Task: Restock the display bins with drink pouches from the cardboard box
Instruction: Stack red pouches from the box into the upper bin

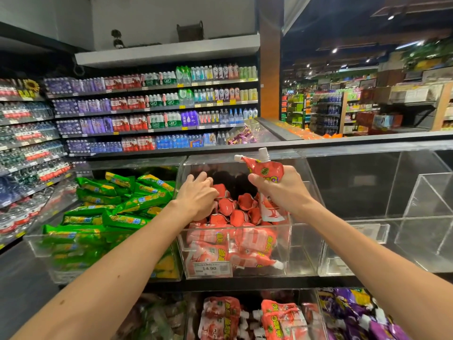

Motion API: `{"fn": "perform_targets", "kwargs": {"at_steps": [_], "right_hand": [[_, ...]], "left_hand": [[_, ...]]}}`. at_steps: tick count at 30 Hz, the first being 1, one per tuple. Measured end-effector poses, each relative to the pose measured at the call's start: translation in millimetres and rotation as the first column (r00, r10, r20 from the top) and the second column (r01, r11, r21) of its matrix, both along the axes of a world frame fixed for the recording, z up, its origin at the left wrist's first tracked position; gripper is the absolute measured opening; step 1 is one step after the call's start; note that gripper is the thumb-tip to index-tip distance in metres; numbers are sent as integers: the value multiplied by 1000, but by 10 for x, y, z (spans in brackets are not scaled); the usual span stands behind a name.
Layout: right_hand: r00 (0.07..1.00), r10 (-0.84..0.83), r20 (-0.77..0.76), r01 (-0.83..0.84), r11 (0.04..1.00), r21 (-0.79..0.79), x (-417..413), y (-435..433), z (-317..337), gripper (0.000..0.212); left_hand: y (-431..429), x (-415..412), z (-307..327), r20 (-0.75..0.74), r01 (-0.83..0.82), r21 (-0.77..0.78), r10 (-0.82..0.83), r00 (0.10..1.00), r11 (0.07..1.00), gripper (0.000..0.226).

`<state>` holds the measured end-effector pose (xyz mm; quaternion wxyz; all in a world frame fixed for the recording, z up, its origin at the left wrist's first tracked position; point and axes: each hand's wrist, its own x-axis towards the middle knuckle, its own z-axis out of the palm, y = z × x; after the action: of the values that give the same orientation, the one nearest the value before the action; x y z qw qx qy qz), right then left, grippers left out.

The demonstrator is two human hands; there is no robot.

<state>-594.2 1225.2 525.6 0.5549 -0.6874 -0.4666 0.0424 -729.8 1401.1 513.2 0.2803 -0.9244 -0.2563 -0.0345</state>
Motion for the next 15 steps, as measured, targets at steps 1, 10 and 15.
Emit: {"fn": "perform_targets", "kwargs": {"at_steps": [1, 10, 15], "right_hand": [[1000, 21, -17, -22, 999, -23, -7, -7, 0, 36], [793, 207, -574, -266, 964, -19, -177, -110, 169, 34], [535, 308, -786, -447, 893, 46, -255, -202, 267, 34]], "left_hand": [[-18, -29, 27, 50, 43, -25, -42, 998, 999, 34], [-490, -257, 311, 784, 623, -318, -170, 596, 714, 35], [-655, -264, 202, 735, 666, -533, -105, 670, 522, 78]]}}
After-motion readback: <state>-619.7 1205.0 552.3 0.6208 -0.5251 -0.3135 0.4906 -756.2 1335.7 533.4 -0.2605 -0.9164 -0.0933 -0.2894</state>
